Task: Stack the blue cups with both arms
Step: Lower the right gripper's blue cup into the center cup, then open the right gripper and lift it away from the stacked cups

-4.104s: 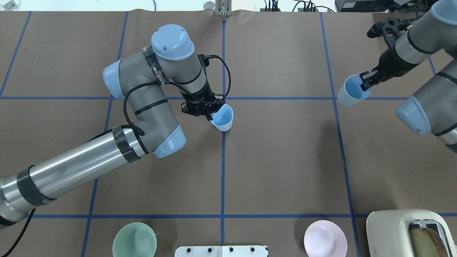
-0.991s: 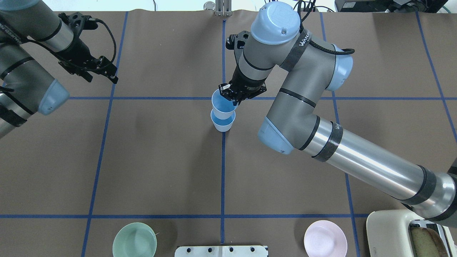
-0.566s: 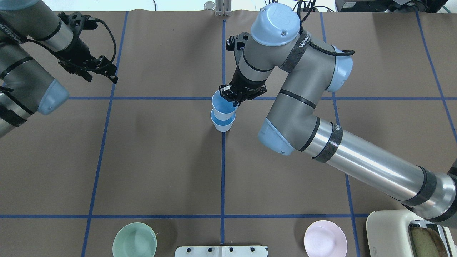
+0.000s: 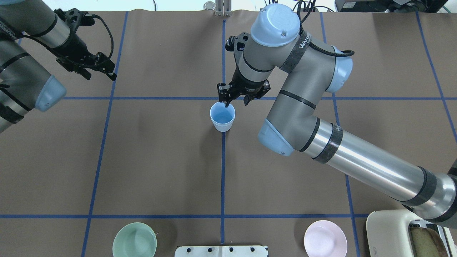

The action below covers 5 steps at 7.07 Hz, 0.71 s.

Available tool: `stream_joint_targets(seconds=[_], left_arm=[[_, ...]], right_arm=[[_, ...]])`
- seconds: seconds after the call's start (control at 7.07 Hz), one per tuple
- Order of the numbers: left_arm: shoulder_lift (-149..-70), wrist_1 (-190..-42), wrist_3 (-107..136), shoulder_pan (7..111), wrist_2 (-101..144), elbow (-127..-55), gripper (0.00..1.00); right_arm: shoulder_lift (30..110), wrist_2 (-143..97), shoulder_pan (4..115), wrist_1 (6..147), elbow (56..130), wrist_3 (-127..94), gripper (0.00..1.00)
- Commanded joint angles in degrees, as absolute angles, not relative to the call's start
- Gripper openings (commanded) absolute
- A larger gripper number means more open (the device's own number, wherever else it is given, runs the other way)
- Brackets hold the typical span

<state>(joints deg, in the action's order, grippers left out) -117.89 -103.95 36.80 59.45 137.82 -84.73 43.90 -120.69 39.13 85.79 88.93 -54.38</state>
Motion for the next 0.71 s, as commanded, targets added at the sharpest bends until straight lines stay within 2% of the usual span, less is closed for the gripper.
stream_joint_targets(seconds=[0.0, 0.57], left_arm=[[-117.9, -103.1, 36.7, 61.1, 138.7, -84.7, 0.97], [-118.0, -100.5, 24.7, 65.5, 139.5, -81.9, 0.97]], right_arm=[[44.8, -120.5, 40.5, 85.7, 91.4, -53.5, 1.00], [52.2, -119.1, 51.6, 82.7, 94.0, -49.3, 1.00]])
